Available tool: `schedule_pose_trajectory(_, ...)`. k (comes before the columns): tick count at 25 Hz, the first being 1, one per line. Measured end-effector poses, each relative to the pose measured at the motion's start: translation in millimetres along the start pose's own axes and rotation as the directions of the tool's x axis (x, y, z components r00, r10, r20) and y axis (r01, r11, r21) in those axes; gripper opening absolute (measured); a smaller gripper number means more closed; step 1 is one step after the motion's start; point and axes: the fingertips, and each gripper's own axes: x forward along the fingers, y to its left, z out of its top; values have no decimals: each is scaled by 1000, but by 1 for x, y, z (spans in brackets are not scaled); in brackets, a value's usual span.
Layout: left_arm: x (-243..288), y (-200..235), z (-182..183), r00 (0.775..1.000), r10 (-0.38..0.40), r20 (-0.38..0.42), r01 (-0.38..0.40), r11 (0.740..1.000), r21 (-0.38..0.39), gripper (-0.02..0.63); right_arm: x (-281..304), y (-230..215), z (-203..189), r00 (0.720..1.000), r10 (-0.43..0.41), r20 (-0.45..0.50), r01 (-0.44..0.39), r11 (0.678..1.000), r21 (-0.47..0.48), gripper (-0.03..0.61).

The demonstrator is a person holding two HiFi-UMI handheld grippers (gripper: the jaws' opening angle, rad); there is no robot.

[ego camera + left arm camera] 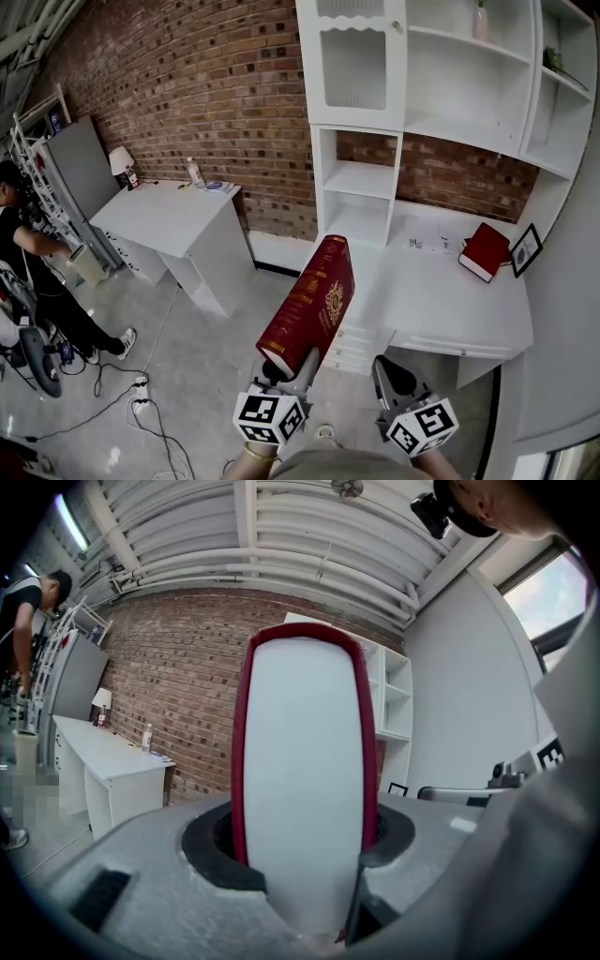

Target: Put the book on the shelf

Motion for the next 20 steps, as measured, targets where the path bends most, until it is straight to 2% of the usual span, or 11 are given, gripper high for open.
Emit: schedule_pose_trajectory(20,50,48,10,999,-45,-7,45,999,2,230,65,-10,-1,999,-32,-10,32,999,-8,8)
